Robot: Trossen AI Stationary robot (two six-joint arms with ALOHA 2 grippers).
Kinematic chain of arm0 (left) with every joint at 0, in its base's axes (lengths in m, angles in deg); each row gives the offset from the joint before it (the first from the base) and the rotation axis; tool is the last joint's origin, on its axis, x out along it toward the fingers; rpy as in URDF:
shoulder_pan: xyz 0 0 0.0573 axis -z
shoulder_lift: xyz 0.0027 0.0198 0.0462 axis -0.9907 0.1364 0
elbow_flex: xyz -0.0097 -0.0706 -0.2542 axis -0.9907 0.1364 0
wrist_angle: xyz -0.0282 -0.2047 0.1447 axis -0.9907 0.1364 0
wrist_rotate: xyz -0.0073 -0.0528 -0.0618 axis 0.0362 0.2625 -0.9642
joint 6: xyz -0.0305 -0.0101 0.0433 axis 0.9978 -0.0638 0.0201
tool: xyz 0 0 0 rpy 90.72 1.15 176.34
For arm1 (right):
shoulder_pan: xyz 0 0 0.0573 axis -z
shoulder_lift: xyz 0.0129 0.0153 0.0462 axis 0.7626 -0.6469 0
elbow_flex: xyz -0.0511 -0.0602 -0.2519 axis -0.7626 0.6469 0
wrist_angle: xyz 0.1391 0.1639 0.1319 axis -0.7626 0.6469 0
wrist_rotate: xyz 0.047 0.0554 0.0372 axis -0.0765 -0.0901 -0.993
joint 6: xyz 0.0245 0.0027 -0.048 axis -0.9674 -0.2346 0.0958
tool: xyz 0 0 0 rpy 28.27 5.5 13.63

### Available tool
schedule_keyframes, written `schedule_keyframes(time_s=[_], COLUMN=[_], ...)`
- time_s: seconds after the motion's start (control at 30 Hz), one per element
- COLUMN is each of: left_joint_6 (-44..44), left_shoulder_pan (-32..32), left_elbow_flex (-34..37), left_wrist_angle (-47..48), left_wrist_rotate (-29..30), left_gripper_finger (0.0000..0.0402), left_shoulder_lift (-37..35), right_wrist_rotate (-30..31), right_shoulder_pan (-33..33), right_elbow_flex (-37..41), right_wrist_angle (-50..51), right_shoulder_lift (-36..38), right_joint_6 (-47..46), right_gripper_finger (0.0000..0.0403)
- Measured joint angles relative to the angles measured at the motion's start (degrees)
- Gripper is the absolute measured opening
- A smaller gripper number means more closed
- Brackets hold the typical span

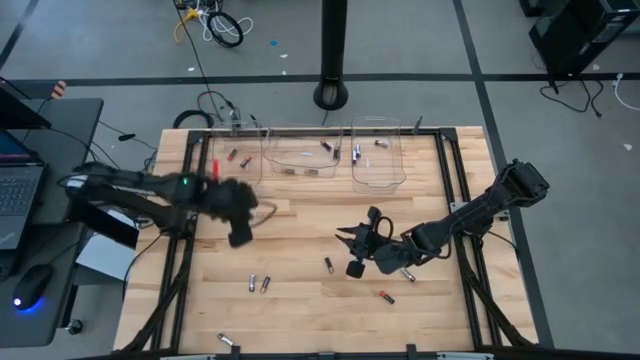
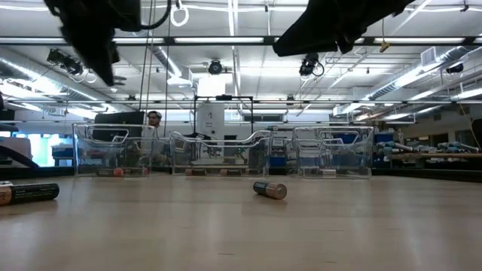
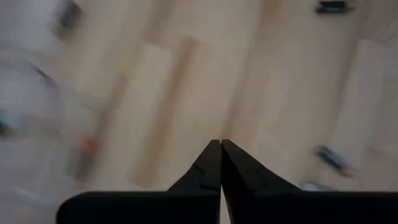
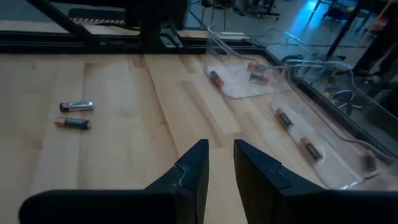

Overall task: Sort batteries
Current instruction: Put the silver battery into the right transparent bin

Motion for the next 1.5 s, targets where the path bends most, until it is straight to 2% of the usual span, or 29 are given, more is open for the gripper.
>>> schedule_keyframes(time_s=[0.13,0.23,0.43,0.63,0.83,0.93,1.07,1.27,1.5], left_joint_6=[19.7,31.3,47.2,58.4,66.6,69.2,70.4,74.3,74.2], left_shoulder_pan=[9.8,15.8,24.5,30.8,32.4,32.4,32.4,32.4,32.4], left_elbow_flex=[2.4,3.4,3.5,3.5,3.4,3.4,3.4,3.4,3.4], left_wrist_angle=[0.1,0.0,-0.8,-8.1,-13.8,-15.4,-15.3,-17.8,-17.3], left_wrist_rotate=[0.5,1.0,-0.2,-4.3,-3.8,-3.6,-6.1,-6.3,-2.9], left_gripper_finger=[0.001,0.0009,0.0008,0.0008,0.0009,0.0023,0.0059,0.0128,0.0186], left_shoulder_lift=[1.1,2.2,6.8,13.9,19.5,21.1,22.8,25.8,27.9], right_wrist_rotate=[-0.4,-0.5,-0.5,-0.6,-0.6,-0.6,-0.6,-0.2,0.0], right_shoulder_pan=[0.1,0.1,-0.4,-2.0,-3.7,-4.2,-5.0,-5.8,-5.9], right_elbow_flex=[0.0,0.0,0.0,0.0,0.0,0.0,0.0,0.0,0.0], right_wrist_angle=[0.0,-0.1,0.2,0.7,0.7,0.7,0.7,0.8,0.8], right_shoulder_lift=[0.0,0.0,0.0,0.0,0.0,0.0,0.0,0.0,0.0], right_joint_6=[-1.2,-1.7,-5.2,-6.8,-6.9,-7.5,-8.6,-8.6,-8.5], right_gripper_finger=[0.0087,0.0086,0.0085,0.0086,0.0086,0.0087,0.0085,0.0085,0.0085])
